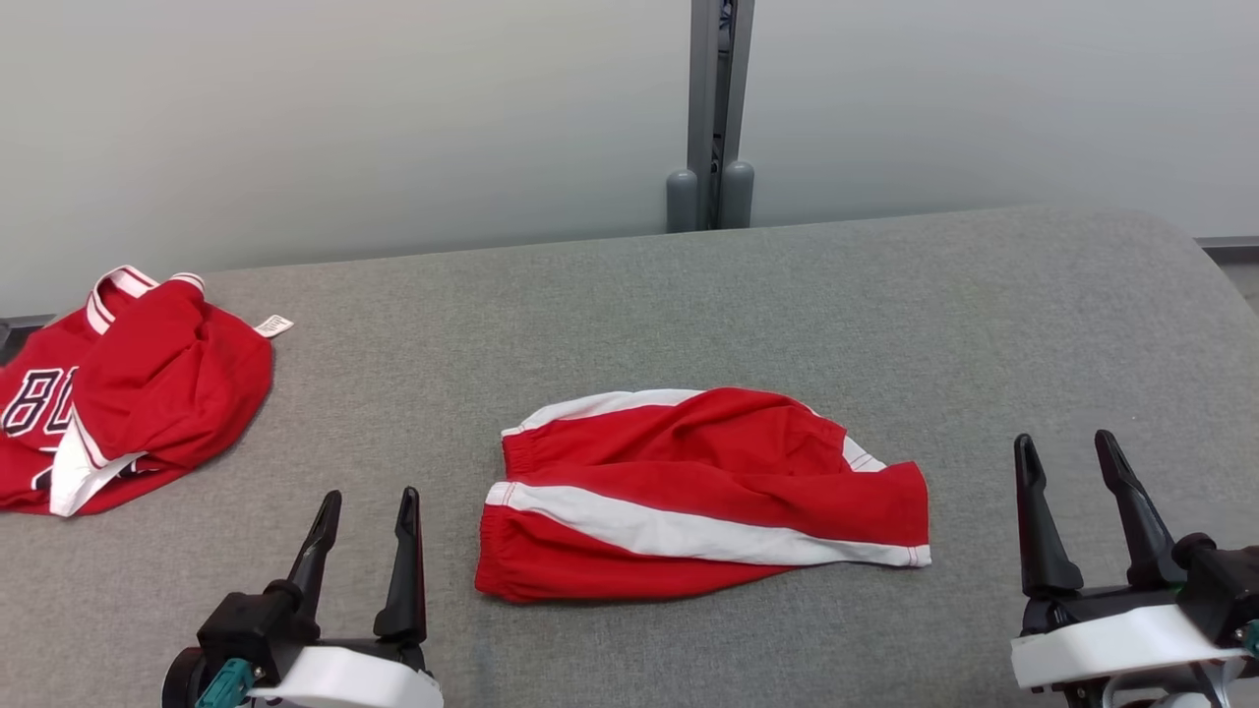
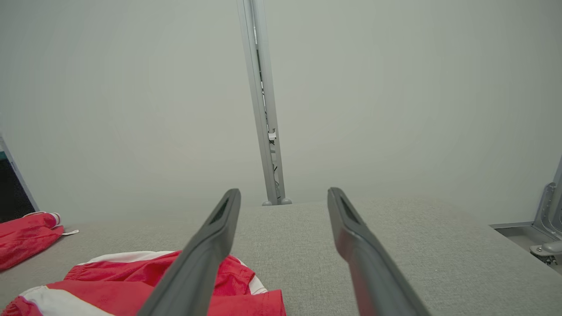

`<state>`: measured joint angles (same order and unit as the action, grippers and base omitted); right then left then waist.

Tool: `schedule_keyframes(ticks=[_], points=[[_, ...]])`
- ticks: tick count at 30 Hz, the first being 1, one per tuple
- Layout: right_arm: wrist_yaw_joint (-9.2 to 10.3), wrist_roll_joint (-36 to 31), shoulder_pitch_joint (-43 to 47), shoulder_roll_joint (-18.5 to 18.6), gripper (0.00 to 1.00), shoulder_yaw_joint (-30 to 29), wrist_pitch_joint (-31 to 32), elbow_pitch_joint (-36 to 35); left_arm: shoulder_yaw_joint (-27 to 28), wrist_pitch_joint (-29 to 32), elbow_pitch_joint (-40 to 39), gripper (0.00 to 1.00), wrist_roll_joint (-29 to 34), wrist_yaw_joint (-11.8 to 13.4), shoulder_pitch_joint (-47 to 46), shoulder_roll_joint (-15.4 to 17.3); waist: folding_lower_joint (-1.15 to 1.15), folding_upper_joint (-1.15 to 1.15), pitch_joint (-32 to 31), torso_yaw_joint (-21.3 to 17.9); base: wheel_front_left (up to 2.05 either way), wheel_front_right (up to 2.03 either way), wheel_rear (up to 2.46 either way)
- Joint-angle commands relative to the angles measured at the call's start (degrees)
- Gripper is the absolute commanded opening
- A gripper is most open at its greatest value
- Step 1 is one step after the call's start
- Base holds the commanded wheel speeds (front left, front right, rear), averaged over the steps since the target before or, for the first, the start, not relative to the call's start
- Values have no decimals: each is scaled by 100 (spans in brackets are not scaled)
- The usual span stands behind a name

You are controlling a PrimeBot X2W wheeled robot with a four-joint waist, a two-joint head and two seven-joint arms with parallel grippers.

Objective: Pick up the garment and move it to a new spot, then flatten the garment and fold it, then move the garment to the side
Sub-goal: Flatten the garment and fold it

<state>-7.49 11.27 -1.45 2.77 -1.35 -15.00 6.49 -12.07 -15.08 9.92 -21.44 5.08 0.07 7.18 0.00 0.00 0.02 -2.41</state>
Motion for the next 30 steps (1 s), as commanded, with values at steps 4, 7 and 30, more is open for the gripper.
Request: schedule_keyframes(ticks=[4, 7, 30], points=[[-2, 22, 91, 25, 100, 77, -28, -42, 226, -11, 20, 100, 204, -163, 146, -126, 0, 0, -67, 49, 0, 0, 0], [-2, 43, 127, 24, 100, 114, -28, -15, 313, -11, 107, 100, 302, -254, 192, -192, 0, 0, -96, 67, 0, 0, 0], [-2, -201, 140, 25, 100, 236, -28, 284, -250, 1714, 1223, 100, 486, -1061, -1227, -120, 0, 0, 112, 5, 0, 0, 0]])
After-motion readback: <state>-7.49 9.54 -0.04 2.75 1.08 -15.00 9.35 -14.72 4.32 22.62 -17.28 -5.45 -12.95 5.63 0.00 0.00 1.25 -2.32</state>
